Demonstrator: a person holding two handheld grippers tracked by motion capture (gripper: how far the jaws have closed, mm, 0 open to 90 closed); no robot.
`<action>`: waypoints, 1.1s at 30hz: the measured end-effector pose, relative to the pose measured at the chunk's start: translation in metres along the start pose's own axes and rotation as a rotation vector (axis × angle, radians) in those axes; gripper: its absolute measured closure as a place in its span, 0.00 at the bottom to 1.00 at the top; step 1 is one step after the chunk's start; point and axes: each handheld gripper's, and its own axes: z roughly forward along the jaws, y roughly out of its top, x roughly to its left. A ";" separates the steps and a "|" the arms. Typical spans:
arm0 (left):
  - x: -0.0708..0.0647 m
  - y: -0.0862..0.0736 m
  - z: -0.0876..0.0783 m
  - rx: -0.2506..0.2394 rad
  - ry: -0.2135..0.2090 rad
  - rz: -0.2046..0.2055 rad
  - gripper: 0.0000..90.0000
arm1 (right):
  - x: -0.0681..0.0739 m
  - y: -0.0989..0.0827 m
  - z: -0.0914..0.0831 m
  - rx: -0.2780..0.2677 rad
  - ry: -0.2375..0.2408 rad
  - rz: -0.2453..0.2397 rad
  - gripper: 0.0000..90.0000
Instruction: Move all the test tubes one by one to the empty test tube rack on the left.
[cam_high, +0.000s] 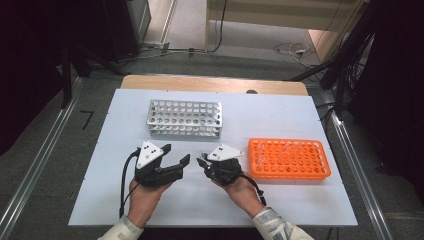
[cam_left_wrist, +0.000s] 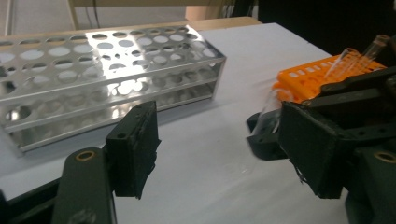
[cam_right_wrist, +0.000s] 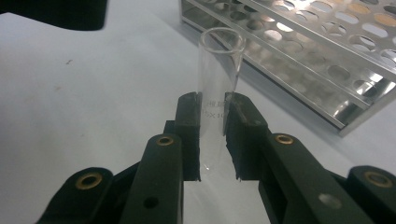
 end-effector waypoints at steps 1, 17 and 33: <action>-0.002 0.001 0.001 -0.003 -0.010 0.009 0.41 | 0.003 0.001 0.001 0.000 0.004 -0.004 0.81; -0.020 0.001 0.021 0.036 -0.087 0.072 0.73 | 0.011 0.004 -0.001 -0.016 0.026 -0.023 0.81; -0.018 0.004 0.022 0.034 -0.068 0.085 0.84 | 0.008 0.004 -0.002 -0.005 0.051 0.001 0.65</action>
